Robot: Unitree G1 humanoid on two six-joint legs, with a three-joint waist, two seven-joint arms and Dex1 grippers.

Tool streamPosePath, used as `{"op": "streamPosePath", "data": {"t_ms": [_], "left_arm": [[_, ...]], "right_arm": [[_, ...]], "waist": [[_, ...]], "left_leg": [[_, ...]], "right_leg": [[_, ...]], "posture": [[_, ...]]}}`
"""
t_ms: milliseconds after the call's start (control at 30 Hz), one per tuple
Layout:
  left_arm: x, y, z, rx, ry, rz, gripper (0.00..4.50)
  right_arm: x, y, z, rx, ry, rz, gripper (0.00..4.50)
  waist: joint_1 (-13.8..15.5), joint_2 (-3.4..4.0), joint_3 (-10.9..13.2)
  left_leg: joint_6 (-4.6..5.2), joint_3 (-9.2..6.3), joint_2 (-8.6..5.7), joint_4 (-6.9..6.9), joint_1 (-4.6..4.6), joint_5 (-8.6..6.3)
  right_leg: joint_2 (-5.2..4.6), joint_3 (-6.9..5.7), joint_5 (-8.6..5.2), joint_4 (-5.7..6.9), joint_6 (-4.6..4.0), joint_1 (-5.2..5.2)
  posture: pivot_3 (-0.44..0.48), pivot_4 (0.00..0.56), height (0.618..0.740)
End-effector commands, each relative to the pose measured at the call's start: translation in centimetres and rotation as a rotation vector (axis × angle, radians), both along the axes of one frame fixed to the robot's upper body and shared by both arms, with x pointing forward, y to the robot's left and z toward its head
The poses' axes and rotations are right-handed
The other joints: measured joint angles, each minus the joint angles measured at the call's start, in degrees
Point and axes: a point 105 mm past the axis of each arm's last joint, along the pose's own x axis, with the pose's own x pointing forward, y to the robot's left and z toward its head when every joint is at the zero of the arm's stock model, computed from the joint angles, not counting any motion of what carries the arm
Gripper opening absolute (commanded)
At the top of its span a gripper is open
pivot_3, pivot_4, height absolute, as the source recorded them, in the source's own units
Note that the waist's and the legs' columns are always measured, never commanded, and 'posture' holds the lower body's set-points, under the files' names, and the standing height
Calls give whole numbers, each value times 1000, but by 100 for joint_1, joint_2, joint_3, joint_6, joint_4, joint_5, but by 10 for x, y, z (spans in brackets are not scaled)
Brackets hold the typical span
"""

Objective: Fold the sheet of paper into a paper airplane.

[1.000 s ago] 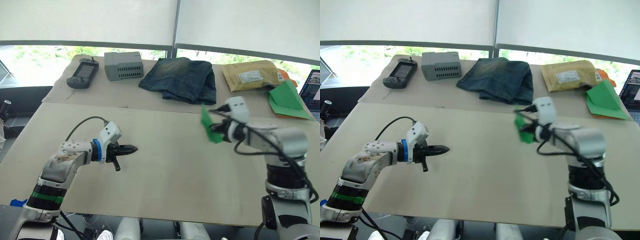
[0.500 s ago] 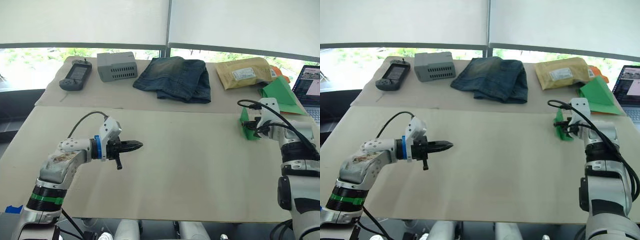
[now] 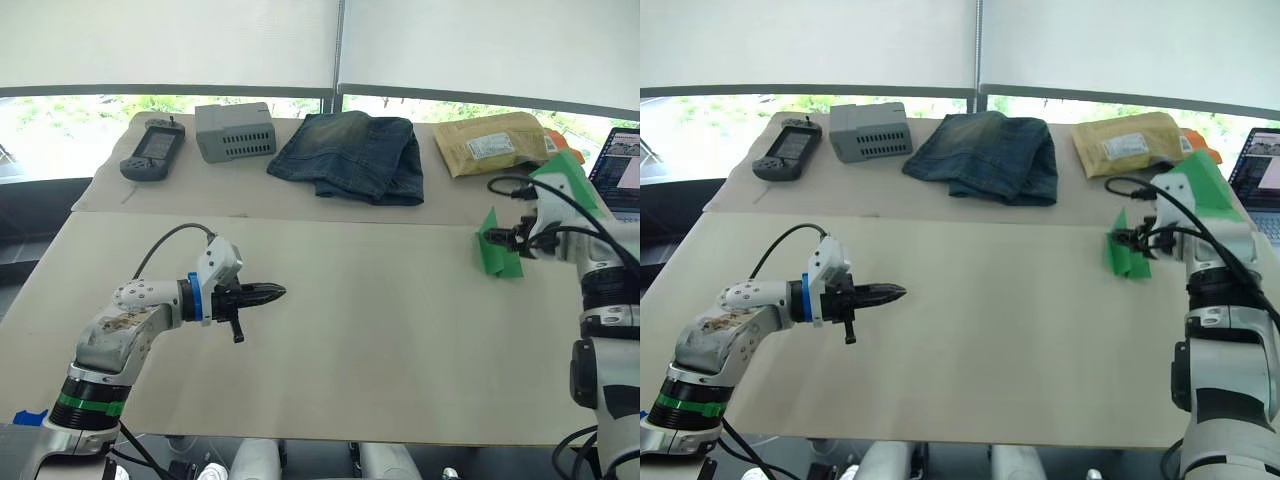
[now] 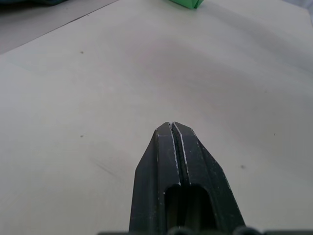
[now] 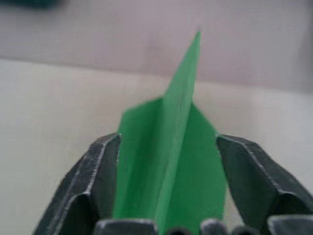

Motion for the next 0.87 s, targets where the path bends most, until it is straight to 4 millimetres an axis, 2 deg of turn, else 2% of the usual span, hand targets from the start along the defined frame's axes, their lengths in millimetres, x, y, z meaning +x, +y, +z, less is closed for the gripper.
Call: {"op": "streamPosePath", "data": {"t_ms": [33,133,233,300,400,500,567,667,767,867], "left_arm": [[5,4,20,-46,-66,11,0],[7,11,21,-44,-68,34,0],[13,26,16,11,-63,128,0],[16,35,16,57,-130,192,0],[8,41,11,54,-169,221,0],[-7,49,-6,88,-148,241,0],[-15,54,-12,73,-132,268,0],[-24,59,-22,63,-114,315,0],[-30,62,-35,76,-78,346,0],[-32,60,-40,64,-61,352,0]], "right_arm": [[-13,43,55,12,-137,223,4474],[-37,94,69,55,-239,517,4474],[-75,132,66,17,-368,774,4474],[-98,147,49,7,-380,874,4474],[-120,160,18,-31,-381,925,4474],[-133,162,-9,-15,-393,905,4474],[-135,157,-18,2,-449,863,4474],[-142,148,-40,6,-418,871,4474],[-144,142,-49,22,-416,847,4474],[-143,138,-56,14,-402,840,4474]], "waist": [[2,5,3],[1,5,3],[40,3,4],[80,4,4],[105,3,5],[109,-1,5],[108,-2,6],[110,-2,6],[112,-5,8],[118,-5,8]], "left_leg": [[0,0,1,0,1,0],[0,-9,9,-2,3,0],[0,-15,8,-1,1,-1],[0,-19,4,0,-2,-1],[0,-12,-3,0,-4,-1],[-1,-8,2,2,0,-1],[-1,-6,2,2,4,-1],[-2,-1,7,9,13,3],[1,9,12,11,42,4],[2,13,13,11,43,5]], "right_leg": [[1,0,0,2,0,-1],[9,-9,-1,3,1,1],[7,-14,-3,-1,4,8],[2,-17,-7,-4,10,9],[-13,-11,-5,-10,13,10],[-15,-10,-4,-13,15,12],[-12,-8,-4,-6,14,12],[-6,-9,-23,2,39,13],[-7,-7,-23,5,37,34],[-6,-6,-22,9,36,31]], "posture": [[0,150,734],[0,150,734],[0,150,734],[0,150,734],[0,150,734],[0,150,734],[0,150,734],[0,150,734],[0,150,734],[0,150,734]]}}
